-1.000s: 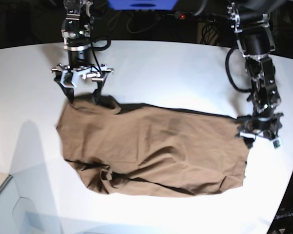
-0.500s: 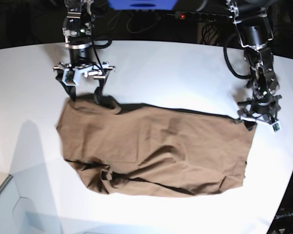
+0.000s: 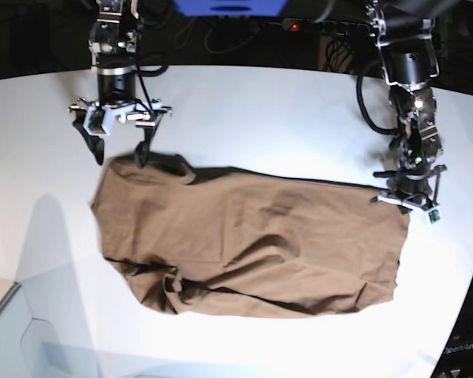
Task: Layout the t-shirt on the table in an organized manner, then fold the t-shirt properly
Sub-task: 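Lower the shirt onto the table and regrasp its edge with both grippers, then lift the shirt edge with both grippers and fling it flat onto the table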
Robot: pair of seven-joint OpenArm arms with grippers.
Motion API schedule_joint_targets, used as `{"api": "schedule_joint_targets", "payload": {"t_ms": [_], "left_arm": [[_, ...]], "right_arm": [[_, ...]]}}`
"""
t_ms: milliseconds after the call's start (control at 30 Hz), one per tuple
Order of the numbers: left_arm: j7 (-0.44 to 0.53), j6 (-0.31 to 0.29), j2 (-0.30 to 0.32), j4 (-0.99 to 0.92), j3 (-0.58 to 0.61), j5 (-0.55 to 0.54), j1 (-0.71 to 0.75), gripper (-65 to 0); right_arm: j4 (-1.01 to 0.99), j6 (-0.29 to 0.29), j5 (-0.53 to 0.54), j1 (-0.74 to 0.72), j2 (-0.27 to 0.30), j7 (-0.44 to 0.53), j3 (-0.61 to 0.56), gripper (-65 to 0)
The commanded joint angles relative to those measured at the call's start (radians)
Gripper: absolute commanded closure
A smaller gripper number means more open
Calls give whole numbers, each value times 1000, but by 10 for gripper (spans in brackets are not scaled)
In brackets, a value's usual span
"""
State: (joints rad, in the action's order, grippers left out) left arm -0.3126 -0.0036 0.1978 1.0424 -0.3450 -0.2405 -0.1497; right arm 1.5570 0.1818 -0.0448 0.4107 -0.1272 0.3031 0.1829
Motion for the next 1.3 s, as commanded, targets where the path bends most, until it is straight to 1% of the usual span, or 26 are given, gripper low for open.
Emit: {"api": "schedule_joint_targets", "payload": {"t_ms": [0,67,200,333,433,500,633,867,1000,1067,1133,1267], "left_arm": [[-24,-2,4,9,-1,-3,-9,-22],[-26,-2,6,11,-2,-3,-9,0],[-26,-2,15,11,-2,-3,-9,-1],[-26,-2,32,11,-2,-3,-9,-1],[-26,-2,32,11,-2,-3,-9,-1],[-26,-2,32,11,-2,-3,-9,-1],[-26,-2,32,11,-2,-3,-9,-1],[-24,-2,27,11,-4,-3,-9,-1],[-24,-2,25,11,-4,-3,-9,-1],[-24,-2,25,11,-4,-3,-8,-1],[-24,-2,25,11,-4,-3,-8,-1],[-24,-2,25,19,-4,-3,12,-1]], "right_arm": [[3,5,6,-3,2,-5,-3,-477],[-8,5,6,-20,18,-49,-4,-477],[-17,5,6,-68,37,-157,-3,-477],[-19,5,10,-115,77,-253,-3,-477],[-25,5,10,-149,85,-328,-3,-477],[-31,5,10,-166,85,-359,-1,-477],[-33,6,10,-167,82,-379,27,-475],[-131,8,10,-167,83,-377,27,-473],[-146,11,10,-167,83,-374,27,-465],[-146,11,10,-167,83,-377,20,-423],[-145,11,10,-167,83,-377,20,-358],[-140,11,10,-174,80,-379,19,-143]]}}
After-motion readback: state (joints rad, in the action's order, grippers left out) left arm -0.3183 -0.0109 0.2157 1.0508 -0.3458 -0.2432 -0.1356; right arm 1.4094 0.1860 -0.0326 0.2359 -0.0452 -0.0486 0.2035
